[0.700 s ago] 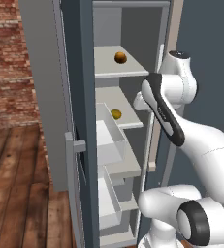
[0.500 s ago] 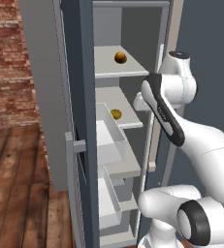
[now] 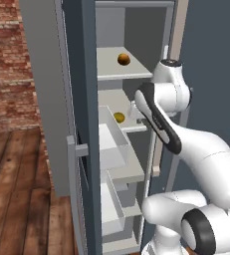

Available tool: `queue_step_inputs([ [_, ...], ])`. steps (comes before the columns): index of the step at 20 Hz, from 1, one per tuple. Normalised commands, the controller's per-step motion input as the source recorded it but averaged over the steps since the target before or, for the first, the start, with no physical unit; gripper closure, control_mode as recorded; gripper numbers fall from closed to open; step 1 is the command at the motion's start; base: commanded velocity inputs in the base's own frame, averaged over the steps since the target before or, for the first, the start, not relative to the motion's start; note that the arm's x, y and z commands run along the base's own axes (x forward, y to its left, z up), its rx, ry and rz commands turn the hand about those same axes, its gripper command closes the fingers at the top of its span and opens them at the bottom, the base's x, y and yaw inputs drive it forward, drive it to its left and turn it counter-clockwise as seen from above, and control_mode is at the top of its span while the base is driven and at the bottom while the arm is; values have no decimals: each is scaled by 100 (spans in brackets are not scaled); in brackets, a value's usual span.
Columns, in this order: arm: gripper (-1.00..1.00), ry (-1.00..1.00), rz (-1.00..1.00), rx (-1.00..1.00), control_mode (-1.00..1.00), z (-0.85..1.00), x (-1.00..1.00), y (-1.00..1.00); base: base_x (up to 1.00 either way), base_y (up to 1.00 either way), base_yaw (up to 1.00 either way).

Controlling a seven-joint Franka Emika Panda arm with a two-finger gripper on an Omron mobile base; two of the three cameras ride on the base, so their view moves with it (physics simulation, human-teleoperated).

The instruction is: Take the mango, orange, and kiwi from the freezer and place them in the bowl on the counter.

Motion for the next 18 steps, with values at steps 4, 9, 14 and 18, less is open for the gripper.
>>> queue_step_inputs([
  [4,-100,-1,0,0,-100,-17,11,31,0,0,0],
  [9,-100,-5,0,0,-100,-18,40,13,0,0,0],
  [14,-100,-13,0,0,-100,-9,31,0,0,0,0],
  [18,-100,-14,0,0,-100,-8,29,0,0,0,0],
])
